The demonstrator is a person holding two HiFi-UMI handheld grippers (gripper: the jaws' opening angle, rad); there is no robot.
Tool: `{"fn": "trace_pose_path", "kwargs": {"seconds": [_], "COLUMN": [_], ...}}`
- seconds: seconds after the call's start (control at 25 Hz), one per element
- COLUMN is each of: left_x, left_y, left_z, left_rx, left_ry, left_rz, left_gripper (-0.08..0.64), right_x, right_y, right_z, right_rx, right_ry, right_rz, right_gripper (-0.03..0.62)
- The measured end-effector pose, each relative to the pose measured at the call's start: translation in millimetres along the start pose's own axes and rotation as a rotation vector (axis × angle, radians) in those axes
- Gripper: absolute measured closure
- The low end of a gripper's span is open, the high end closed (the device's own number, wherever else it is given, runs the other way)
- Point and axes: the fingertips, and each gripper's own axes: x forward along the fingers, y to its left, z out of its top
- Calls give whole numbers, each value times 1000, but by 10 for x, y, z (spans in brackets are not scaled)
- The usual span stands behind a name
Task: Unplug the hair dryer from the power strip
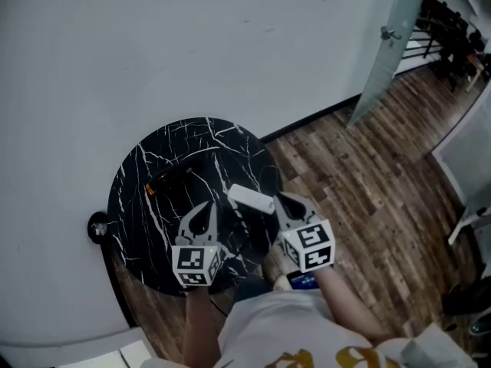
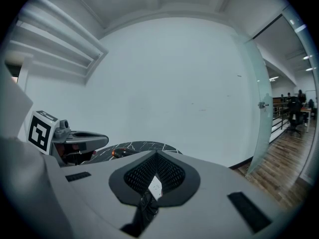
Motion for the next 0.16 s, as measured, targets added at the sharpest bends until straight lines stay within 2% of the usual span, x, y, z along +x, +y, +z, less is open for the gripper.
{"fn": "trace_pose_path", "kwargs": {"seconds": [0.16], "left_x": [24], "left_y": [-28], "left_z": [9], "left_rx": [-4], "left_ry": [-4], "left_rz": [-1], "left_gripper": [560], "right_x": [-9], "right_y": [-24], "right_z": [-6], "right_rx": [-5], "right_ry": [-2], "right_rz": [6], "right_gripper": [597]}}
